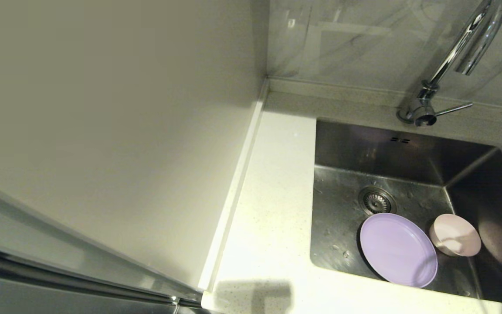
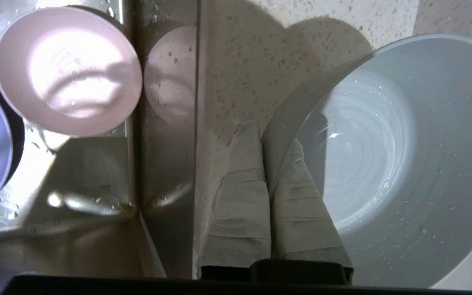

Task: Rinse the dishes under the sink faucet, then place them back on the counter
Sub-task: Put a bowl back to the table from the sink

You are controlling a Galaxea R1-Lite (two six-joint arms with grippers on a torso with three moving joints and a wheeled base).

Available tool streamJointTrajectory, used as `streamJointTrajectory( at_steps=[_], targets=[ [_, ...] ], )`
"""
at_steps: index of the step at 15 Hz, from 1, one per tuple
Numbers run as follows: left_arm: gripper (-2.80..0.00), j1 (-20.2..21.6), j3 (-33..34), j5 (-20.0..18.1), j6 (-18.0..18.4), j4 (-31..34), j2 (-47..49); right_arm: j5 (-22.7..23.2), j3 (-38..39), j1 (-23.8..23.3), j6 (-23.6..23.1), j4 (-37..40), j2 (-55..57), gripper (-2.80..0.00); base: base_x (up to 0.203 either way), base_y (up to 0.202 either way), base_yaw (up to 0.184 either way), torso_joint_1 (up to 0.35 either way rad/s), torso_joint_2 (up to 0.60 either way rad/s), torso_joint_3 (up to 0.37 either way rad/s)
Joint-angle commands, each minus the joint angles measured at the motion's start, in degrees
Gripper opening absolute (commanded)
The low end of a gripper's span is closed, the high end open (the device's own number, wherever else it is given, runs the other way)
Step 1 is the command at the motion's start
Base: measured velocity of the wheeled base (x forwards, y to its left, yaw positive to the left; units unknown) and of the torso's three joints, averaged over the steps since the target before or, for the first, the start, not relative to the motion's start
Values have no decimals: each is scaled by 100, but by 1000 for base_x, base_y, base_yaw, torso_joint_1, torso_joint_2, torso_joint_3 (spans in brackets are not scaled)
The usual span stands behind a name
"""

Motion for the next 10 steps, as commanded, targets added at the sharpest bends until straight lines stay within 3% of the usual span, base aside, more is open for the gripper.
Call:
streamJointTrajectory(
  at_steps=[1,6,7,10],
  targets=[
    [-280,1,18,-3,-3,-3,0,5,-125,-12,30,-4,156,-280,0,0,0,0,0,0],
    [-280,1,18,5,-3,-3,0,-4,-177,-49,38,-12,208,-280,0,0,0,0,0,0],
    [-280,1,14,-3,-3,-3,0,-4,-177,-49,38,-12,199,0,0,0,0,0,0,0],
    [-280,1,18,6,-3,-3,0,-4,-159,-49,35,-4,166,0,0,0,0,0,0,0]
  ],
)
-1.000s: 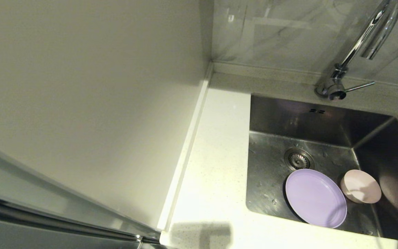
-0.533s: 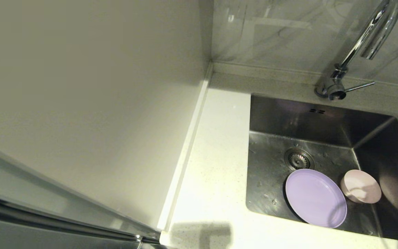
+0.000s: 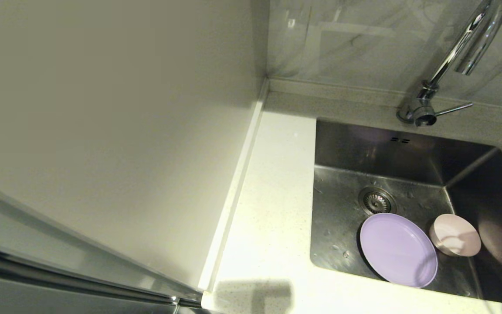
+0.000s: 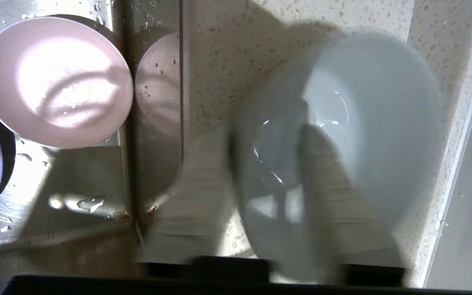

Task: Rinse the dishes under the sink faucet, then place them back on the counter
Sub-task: Put a bowl back to the table from the sink

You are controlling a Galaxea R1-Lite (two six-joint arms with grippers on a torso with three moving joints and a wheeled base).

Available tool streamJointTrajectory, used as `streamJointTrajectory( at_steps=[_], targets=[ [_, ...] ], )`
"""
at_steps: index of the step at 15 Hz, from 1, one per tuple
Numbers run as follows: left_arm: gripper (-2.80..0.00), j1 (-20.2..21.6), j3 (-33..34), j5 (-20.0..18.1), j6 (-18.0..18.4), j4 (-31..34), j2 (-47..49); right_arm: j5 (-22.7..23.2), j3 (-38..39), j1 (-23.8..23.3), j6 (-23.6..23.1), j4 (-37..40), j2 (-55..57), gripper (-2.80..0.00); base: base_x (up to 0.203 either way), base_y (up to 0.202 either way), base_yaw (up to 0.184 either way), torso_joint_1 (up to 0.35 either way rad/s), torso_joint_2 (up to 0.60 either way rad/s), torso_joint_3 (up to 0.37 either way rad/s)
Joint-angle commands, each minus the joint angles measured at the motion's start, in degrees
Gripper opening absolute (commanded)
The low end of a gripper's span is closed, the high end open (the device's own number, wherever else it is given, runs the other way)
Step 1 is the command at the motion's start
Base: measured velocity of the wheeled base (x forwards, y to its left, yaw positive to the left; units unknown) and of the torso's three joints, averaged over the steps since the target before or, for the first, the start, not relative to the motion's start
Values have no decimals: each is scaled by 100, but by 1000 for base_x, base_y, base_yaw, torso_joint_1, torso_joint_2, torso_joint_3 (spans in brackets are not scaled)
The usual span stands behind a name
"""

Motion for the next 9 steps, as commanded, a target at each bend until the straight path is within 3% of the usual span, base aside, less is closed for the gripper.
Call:
streamJointTrajectory(
  at_steps=[1,9],
  targets=[
    [-280,1,18,-3,-6,-2,0,2,21,0,-20,3,-43,0,0,0,0,0,0,0],
    [-280,1,18,0,-6,-2,0,-82,81,34,-47,3,-773,0,0,0,0,0,0,0]
  ],
)
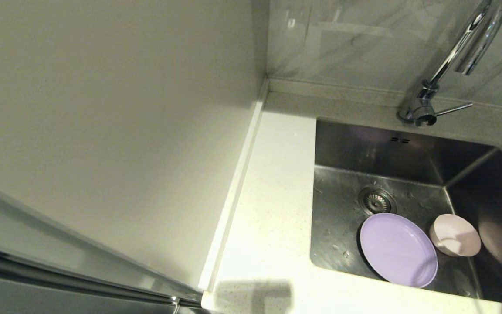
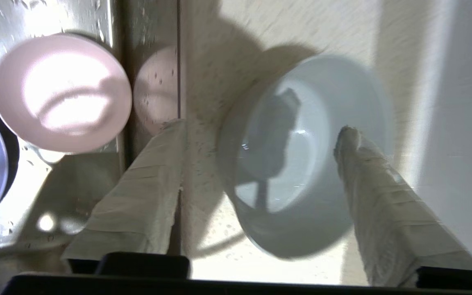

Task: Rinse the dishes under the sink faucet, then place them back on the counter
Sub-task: Put a bowl back to the table from the sink

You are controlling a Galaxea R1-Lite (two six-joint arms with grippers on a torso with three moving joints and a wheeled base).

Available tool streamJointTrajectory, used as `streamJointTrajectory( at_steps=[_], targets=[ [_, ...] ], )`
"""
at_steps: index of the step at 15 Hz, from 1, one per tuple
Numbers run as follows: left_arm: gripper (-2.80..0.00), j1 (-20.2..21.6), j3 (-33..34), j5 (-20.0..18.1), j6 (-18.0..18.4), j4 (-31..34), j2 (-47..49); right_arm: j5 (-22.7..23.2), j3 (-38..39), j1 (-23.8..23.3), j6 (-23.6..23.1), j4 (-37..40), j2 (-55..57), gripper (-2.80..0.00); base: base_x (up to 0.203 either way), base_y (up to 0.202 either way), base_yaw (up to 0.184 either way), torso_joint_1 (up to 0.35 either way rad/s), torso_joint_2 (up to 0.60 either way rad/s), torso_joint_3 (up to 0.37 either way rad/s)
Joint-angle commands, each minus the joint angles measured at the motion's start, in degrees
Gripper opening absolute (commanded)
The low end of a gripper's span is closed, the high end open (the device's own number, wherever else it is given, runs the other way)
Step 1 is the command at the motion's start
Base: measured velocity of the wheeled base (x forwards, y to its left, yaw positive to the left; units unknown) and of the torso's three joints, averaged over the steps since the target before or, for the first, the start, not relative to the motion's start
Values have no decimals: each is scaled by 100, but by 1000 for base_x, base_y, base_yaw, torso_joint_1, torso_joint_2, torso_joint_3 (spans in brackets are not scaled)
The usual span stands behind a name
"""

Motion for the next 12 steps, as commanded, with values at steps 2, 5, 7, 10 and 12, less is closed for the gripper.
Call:
streamJointTrajectory(
  at_steps=[2,5,7,10,12],
  targets=[
    [-280,1,18,-6,-1,-5,0,-302,24,88,-46,-13,-641,0,0,0,0,0,0,0],
    [-280,1,18,2,-1,-5,0,-367,154,473,-42,-349,-1097,0,0,0,0,0,0,0],
    [-280,1,18,-4,-1,-5,0,-375,429,1002,-42,-879,-1229,0,0,0,0,0,0,0],
    [-280,1,18,1,-1,-5,0,-373,1002,1772,13,-1597,-1243,0,0,0,0,0,0,0],
    [-280,1,18,-6,-1,-5,0,-370,1371,2104,64,-1691,-1079,0,0,0,0,0,0,0]
  ],
)
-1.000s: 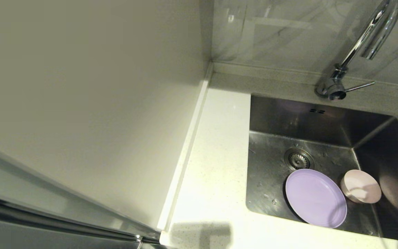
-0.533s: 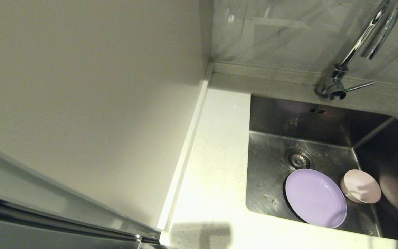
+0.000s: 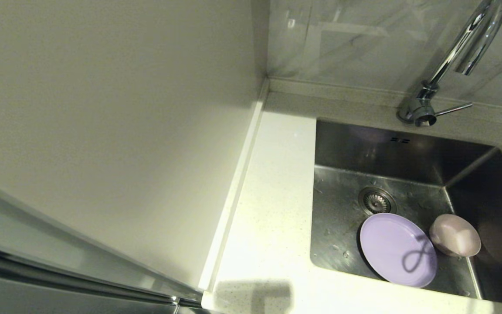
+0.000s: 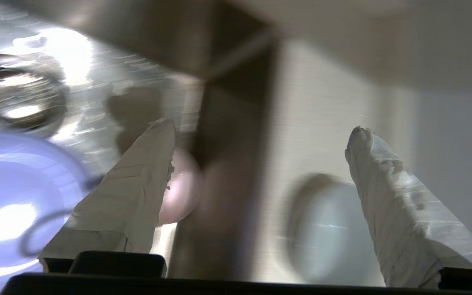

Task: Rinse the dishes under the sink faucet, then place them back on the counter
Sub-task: Put a bowl back to the table from the sink

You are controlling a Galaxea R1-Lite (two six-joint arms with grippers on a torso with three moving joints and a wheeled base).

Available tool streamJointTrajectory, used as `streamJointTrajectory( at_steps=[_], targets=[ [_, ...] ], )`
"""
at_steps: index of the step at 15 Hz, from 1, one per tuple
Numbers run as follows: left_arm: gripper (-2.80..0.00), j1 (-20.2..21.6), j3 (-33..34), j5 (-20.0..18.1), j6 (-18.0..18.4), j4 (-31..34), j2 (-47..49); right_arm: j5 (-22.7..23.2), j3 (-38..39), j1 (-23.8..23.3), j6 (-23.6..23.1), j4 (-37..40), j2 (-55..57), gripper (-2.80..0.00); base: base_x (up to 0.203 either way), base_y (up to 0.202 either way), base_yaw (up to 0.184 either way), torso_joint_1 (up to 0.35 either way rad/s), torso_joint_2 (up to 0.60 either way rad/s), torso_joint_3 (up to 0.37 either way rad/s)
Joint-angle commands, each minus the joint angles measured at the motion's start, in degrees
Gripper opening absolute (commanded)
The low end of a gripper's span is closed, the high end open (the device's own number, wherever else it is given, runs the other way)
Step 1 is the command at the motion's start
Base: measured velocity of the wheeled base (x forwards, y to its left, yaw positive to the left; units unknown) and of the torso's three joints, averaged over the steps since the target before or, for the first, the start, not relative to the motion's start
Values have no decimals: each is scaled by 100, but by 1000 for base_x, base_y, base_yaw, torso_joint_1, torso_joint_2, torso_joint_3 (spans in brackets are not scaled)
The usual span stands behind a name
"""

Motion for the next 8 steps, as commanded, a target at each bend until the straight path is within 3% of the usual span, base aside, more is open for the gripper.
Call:
streamJointTrajectory(
  at_steps=[1,8],
  targets=[
    [-280,1,18,5,-1,-2,0,0,352,298,33,-40,267,0,0,0,0,0,0,0],
    [-280,1,18,7,-1,-2,0,87,381,342,303,-50,1654,0,0,0,0,0,0,0]
  ],
)
